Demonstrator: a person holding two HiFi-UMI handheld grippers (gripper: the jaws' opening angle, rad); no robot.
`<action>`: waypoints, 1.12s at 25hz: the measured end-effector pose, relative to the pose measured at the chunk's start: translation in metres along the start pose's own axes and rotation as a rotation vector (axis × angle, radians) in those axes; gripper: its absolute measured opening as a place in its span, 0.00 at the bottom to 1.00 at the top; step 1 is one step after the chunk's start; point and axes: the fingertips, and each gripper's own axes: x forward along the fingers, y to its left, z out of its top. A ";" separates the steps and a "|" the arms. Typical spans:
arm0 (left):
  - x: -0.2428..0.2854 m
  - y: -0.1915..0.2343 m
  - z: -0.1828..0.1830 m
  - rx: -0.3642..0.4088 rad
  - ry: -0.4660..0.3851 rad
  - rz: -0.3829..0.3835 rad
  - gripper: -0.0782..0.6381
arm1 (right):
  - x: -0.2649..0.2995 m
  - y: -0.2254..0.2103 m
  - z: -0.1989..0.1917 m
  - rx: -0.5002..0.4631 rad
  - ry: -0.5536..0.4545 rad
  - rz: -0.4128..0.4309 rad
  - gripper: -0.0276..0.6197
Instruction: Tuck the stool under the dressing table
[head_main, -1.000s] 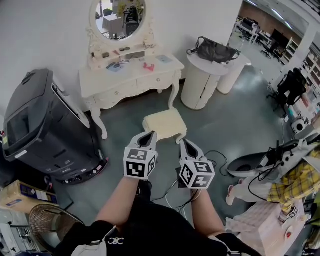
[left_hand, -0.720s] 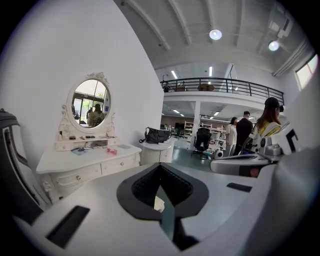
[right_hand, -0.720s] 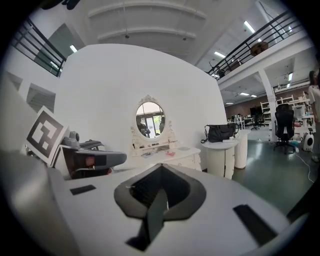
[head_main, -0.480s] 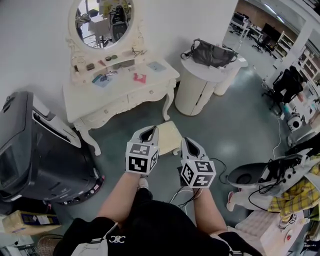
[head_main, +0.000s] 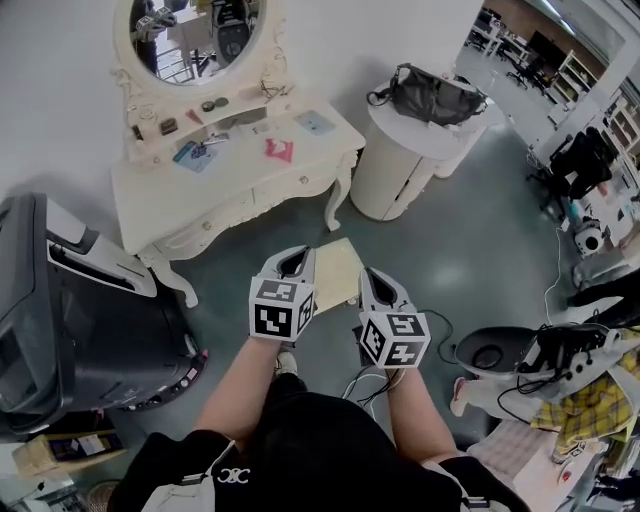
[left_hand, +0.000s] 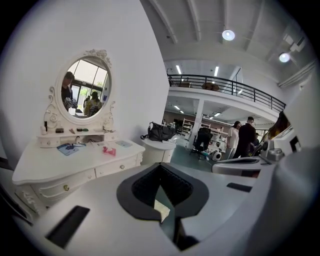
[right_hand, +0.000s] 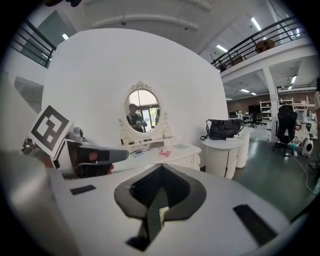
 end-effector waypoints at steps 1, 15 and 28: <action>0.004 0.005 0.000 -0.003 0.006 0.001 0.11 | 0.006 0.000 0.001 0.000 0.005 -0.006 0.05; 0.037 0.077 -0.023 -0.100 0.069 0.012 0.11 | 0.072 -0.013 -0.014 0.128 0.075 -0.076 0.05; 0.048 0.127 -0.117 -0.292 0.243 0.124 0.11 | 0.122 -0.058 -0.058 0.122 0.246 0.060 0.05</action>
